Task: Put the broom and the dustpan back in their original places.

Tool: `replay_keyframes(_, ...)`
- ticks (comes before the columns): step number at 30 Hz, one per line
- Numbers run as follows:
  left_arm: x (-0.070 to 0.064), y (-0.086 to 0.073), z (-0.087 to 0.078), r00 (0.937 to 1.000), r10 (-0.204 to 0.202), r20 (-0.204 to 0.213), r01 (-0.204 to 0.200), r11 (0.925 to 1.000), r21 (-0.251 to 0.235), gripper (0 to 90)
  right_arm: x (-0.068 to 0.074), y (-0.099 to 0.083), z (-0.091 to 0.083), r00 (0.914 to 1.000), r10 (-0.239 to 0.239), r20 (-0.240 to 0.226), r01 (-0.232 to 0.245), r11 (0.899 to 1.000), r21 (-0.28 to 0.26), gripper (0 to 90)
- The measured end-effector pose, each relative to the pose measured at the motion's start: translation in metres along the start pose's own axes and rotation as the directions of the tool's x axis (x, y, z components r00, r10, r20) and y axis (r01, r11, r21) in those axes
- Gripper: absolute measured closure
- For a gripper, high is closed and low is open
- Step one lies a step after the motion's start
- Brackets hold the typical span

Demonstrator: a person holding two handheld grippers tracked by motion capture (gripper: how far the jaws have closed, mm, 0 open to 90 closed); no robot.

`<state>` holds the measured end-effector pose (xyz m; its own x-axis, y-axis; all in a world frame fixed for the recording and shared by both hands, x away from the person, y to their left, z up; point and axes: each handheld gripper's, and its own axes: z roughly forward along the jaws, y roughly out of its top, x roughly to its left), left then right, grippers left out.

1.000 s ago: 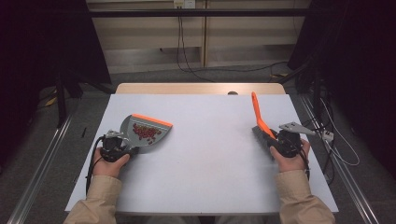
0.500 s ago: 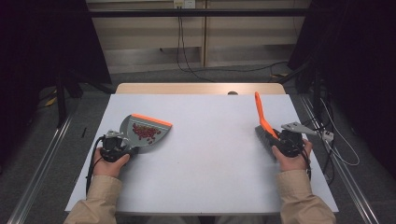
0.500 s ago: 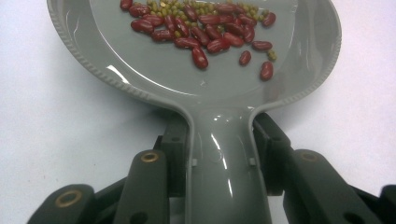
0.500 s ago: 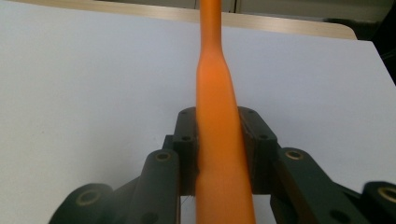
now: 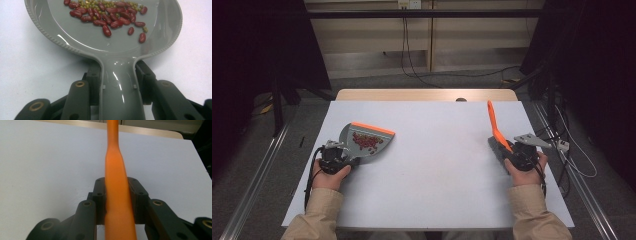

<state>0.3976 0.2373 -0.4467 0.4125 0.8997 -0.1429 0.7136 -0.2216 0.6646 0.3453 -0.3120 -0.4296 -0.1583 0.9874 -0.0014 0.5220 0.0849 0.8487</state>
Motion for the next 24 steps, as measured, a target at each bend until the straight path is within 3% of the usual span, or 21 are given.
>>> replay_keyframes(6, -0.003, -0.001, -0.002, 0.9999, -0.011, 0.004, 0.011, 0.9998, -0.017, 58.8, 0.004, 0.0, -0.001, 1.0, -0.001, 0.002, 0.001, 1.0, 0.002, 71.0)
replay_keyframes(10, -0.009, -0.003, -0.003, 0.9994, -0.009, 0.033, 0.01, 0.9995, -0.029, 55.3, 0.009, -0.002, -0.001, 1.0, -0.005, 0.004, 0.005, 1.0, -0.007, 70.7)
replay_keyframes(16, -0.011, -0.004, -0.002, 0.9993, 0.003, 0.037, -0.002, 0.9995, -0.033, 53.7, 0.013, -0.003, -0.001, 1.0, -0.006, 0.005, 0.006, 1.0, -0.007, 70.2)
replay_keyframes(24, -0.016, -0.006, -0.001, 0.9986, 0.016, 0.051, -0.015, 0.9993, -0.035, 48.5, 0.023, -0.003, 0.001, 0.9995, 0.001, -0.031, -0.001, 1.0, -0.006, 68.4)
